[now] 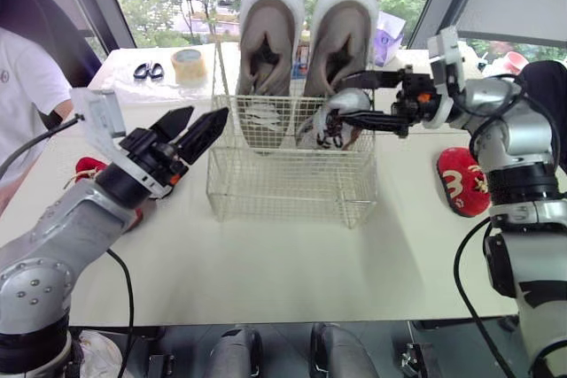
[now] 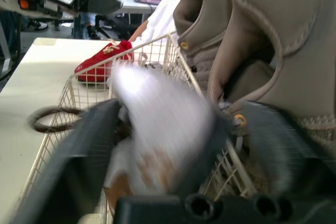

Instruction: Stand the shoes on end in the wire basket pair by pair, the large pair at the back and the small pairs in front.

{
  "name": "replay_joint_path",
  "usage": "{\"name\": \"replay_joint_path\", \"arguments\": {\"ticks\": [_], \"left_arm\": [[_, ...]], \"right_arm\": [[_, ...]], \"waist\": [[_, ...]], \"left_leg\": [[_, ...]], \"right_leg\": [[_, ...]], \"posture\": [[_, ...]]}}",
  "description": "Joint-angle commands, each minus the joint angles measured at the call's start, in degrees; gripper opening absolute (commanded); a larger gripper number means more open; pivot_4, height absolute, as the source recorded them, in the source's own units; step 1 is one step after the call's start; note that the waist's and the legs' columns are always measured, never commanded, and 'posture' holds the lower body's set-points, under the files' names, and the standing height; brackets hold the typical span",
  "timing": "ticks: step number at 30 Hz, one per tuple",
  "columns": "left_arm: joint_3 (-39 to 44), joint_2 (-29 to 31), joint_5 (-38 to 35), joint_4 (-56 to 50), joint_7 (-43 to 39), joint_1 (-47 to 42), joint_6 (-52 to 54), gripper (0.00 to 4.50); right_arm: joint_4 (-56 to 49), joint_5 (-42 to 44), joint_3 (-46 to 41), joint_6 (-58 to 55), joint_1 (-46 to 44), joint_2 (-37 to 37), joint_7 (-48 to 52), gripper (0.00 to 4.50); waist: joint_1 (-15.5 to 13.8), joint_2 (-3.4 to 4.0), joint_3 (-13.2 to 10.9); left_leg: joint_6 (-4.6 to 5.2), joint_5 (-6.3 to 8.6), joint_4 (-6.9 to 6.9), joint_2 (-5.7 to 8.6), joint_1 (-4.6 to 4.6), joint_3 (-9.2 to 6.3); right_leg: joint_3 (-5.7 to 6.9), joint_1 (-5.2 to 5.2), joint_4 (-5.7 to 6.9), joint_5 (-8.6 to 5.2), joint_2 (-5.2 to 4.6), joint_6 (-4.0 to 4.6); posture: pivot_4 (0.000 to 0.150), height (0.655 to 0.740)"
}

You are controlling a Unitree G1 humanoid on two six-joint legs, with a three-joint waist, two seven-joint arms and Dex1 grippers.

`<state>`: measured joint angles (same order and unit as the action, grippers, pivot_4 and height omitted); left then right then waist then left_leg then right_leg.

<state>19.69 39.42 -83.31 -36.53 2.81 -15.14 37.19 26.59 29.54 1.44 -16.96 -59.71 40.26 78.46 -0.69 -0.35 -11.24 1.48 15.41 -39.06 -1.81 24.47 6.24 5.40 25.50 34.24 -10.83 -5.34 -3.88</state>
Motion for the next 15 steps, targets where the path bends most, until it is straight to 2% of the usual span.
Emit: {"name": "replay_joint_path", "arguments": {"ticks": [1,6,10,12,15], "left_arm": [[3.0,1.4,-1.3,-0.2,-0.9,0.5,-0.7,4.50],[3.6,2.3,-0.9,2.0,-2.2,1.0,-0.3,4.50],[5.2,5.0,0.8,5.4,-2.0,0.6,0.6,4.50],[7.2,7.2,1.4,9.9,-0.6,-1.5,0.7,4.50],[7.1,12.5,7.0,16.2,2.7,-5.4,3.3,4.50]], "right_arm": [[-5.4,1.6,-3.8,-3.1,-0.8,2.4,-0.4,4.43],[-15.8,7.2,-7.6,-12.6,1.4,4.6,-2.1,4.43],[-24.9,15.6,-12.3,-23.0,1.8,6.0,-5.4,4.43],[-28.6,17.0,-12.2,-25.7,2.5,7.3,-5.7,4.43],[-33.6,18.0,-10.0,-29.8,3.8,10.2,-4.6,4.43]], "waist": [[0.0,0.01,0.0],[0.0,0.00,0.0],[0.0,0.01,0.0],[0.0,0.00,0.0],[0.0,0.00,0.0]], "left_leg": [[0.00,0.00,0.00,0.00,0.00,0.00],[0.00,0.01,0.00,0.00,-0.01,-0.02],[0.12,0.08,0.00,-0.01,-0.01,-0.03],[0.29,0.19,0.01,-0.01,-0.01,-0.04],[0.32,0.21,0.00,-0.01,-0.01,-0.08]], "right_leg": [[0.00,0.00,0.00,0.00,0.00,0.00],[0.01,0.00,0.00,0.00,-0.02,0.01],[0.00,0.02,0.04,0.00,-0.03,0.02],[0.01,0.03,0.04,-0.01,-0.03,0.03],[0.05,0.02,0.03,-0.08,-0.03,0.15]], "posture": [[0.150,0.7400],[0.150,0.7400],[0.150,0.7400],[0.150,0.7400],[0.150,0.7400]]}}
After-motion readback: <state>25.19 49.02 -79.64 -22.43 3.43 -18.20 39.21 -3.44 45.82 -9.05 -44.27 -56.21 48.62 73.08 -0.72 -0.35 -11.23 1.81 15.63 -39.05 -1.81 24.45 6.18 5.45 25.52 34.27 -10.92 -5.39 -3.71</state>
